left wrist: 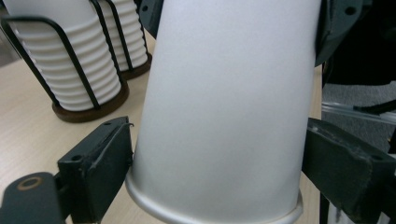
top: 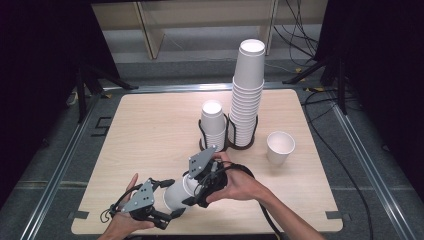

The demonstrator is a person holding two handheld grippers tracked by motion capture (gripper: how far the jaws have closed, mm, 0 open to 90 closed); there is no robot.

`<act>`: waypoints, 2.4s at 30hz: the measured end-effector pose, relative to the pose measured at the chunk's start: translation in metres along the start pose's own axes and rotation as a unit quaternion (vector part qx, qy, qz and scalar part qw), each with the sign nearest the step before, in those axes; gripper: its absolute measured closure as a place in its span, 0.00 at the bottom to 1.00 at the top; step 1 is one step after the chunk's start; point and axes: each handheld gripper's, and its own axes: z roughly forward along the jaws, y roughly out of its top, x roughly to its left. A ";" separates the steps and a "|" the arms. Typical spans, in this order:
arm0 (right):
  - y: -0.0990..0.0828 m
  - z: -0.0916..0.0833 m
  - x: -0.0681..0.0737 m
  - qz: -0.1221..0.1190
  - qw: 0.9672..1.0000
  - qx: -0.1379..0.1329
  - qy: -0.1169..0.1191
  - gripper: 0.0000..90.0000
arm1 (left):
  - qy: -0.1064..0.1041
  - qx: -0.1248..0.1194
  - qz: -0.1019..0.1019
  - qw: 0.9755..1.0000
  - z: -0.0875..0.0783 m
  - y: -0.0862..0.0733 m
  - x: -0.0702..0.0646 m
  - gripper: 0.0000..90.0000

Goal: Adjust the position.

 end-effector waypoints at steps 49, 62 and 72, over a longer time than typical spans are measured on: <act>-0.030 -0.022 -0.012 0.061 0.980 -0.190 0.003 0.26 | 0.027 -0.046 -0.052 0.997 -0.007 0.002 0.013 0.00; -0.031 -0.008 -0.011 0.065 0.979 -0.193 0.028 0.26 | 0.009 -0.058 -0.039 0.998 -0.008 0.003 0.010 0.00; -0.032 -0.009 -0.011 0.065 0.978 -0.195 0.030 0.26 | -0.006 -0.059 -0.037 0.998 -0.010 0.004 0.010 0.09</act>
